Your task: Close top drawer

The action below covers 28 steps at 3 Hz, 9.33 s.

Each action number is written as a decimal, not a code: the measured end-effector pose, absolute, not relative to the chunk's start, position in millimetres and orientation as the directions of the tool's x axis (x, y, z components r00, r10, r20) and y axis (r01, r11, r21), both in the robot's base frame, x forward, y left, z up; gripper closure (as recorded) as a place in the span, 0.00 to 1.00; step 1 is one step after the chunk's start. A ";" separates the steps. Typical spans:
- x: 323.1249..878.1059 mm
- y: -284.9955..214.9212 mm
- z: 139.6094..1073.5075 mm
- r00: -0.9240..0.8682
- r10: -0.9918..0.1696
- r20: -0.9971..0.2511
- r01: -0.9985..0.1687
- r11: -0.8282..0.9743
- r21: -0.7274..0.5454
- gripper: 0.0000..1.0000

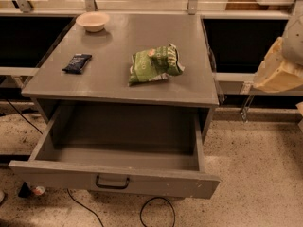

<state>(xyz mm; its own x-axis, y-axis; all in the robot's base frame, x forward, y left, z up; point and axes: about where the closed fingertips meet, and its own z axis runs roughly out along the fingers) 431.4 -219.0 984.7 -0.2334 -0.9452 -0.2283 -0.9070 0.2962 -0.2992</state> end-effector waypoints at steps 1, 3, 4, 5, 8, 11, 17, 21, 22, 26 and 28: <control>398.5 -219.7 982.9 -0.244 -0.941 -0.235 -0.889 0.314 -0.333 1.00; 352.3 -223.3 941.1 -0.260 -0.952 -0.160 -0.919 0.295 -0.264 1.00; 341.8 -221.3 924.3 -0.254 -0.957 -0.137 -0.933 0.280 -0.225 1.00; 343.2 -223.5 902.3 -0.257 -0.960 -0.109 -0.951 0.271 -0.151 1.00; 291.6 -199.8 879.1 -0.232 -0.961 -0.148 -0.962 0.250 -0.111 1.00; 255.9 -171.0 833.3 -0.201 -0.964 -0.172 -0.977 0.210 -0.035 1.00; 254.4 -94.5 681.8 -0.224 -0.955 -0.196 -0.963 0.186 0.194 1.00; 327.7 -49.2 654.9 -0.301 -0.920 -0.253 -0.951 0.268 0.156 1.00; 336.5 -42.5 644.1 -0.285 -0.928 -0.242 -0.954 0.249 0.169 1.00; 375.1 -24.7 625.2 -0.299 -0.925 -0.234 -0.953 0.276 0.125 1.00; 405.5 -13.8 630.6 -0.300 -0.930 -0.213 -0.954 0.297 0.048 1.00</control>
Offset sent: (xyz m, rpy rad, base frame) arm -0.0906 -0.0128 -0.0553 -0.0609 0.0657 -0.0390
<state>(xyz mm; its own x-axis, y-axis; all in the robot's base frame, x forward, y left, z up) 405.5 -13.8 630.6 -0.2998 -0.9299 -0.2129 -0.9538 0.2965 0.0481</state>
